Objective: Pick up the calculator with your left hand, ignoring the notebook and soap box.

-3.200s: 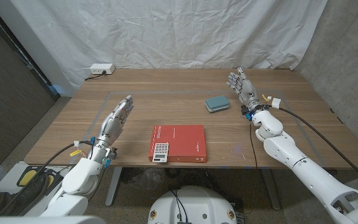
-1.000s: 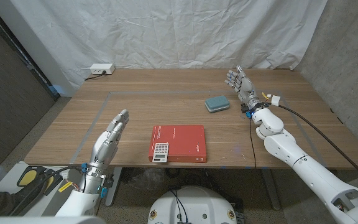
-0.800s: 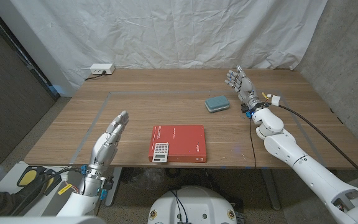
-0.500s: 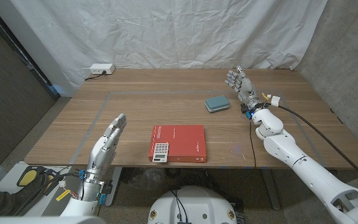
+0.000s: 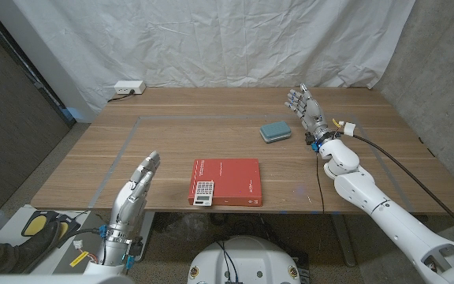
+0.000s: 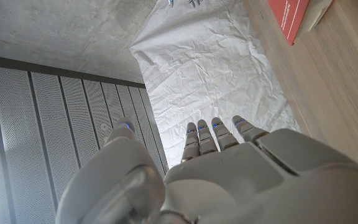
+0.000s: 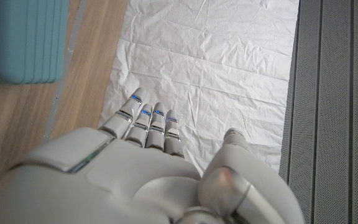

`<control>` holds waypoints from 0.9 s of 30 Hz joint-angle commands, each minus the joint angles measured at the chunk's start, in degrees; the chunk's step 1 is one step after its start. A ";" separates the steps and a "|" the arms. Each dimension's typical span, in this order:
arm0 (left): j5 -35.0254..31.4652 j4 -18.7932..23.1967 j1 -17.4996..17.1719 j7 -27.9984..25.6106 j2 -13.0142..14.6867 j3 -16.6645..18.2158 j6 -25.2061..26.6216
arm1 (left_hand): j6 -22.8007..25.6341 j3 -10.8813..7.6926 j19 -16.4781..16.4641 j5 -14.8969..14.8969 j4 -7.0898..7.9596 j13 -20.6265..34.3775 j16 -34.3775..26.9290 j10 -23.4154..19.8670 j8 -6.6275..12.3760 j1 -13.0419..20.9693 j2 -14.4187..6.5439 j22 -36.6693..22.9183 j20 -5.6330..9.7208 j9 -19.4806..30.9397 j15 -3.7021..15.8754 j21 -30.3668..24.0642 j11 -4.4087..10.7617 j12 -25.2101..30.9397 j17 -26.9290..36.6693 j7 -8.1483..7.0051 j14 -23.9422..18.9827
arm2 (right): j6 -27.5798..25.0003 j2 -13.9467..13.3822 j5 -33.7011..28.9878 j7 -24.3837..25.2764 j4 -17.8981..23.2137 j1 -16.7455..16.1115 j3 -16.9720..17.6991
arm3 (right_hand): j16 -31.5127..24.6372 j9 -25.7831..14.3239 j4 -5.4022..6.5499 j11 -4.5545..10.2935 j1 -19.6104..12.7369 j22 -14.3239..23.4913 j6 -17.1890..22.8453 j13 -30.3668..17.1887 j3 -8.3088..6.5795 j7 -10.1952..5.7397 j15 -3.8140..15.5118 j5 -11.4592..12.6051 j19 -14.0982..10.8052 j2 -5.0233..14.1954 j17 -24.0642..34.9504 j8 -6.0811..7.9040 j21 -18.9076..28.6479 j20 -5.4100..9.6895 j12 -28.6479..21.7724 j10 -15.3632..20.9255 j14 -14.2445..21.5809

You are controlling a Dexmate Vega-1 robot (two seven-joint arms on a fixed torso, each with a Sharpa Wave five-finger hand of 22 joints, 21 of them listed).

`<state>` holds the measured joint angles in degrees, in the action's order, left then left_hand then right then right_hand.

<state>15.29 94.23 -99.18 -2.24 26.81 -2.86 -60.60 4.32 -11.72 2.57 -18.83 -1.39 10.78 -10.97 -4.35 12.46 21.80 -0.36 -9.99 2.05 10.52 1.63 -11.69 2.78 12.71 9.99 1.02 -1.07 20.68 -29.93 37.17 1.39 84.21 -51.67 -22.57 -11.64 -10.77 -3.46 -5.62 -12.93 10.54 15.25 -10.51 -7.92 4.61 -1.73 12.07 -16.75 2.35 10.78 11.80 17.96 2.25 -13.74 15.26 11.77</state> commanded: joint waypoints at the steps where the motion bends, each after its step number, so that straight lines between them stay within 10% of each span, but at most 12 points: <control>1: -4.38 0.83 -3.05 -1.63 -3.44 1.70 -1.52 | 0.76 -0.16 -0.13 -0.09 -0.32 0.16 -0.12 -0.85 0.03 0.88 -0.11 -0.14 3.07 0.27 0.23 -0.31 0.08 -0.01 0.17 0.01 -0.59 | 0.59 0.27 0.54 -0.71 -0.24 -0.14 0.06 | 0.12 -0.26 -0.34 0.04 -0.52 0.08 0.36 -0.30 -0.15 -0.10 -0.23 -0.01 -0.41 0.16 0.32 -0.09 -0.04 0.38 0.01 0.56 0.62; 27: -26.12 1.75 -4.22 -9.70 -18.02 10.81 -1.29 | 2.31 -0.70 -0.80 -0.36 -1.78 0.17 -0.14 -2.45 0.21 3.66 -0.46 -0.10 3.10 0.28 1.16 -0.15 1.10 0.11 0.12 -0.62 -1.83 | 0.95 0.76 0.91 -2.00 -1.80 0.69 -0.03 | 0.15 -0.26 -0.39 0.12 -0.53 0.09 0.36 -0.30 -0.09 -0.15 -0.25 -0.04 -0.64 0.21 0.33 -0.15 -0.26 0.36 0.06 0.80 0.74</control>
<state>2.09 93.82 -102.71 -6.97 17.14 2.22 -63.10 5.96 -12.24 2.26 -18.83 -2.72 10.78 -10.97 -6.13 12.46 24.49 -0.90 -9.99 1.75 10.52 2.20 -11.69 3.86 12.75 9.99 0.62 -2.22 21.38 -29.46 37.70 0.09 83.27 -51.31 -22.60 -11.64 -10.77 -3.46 -5.42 -12.93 10.53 15.24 -10.51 -7.92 4.61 -2.06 12.09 -16.95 2.35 10.78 11.80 17.97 2.46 -13.74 15.46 12.08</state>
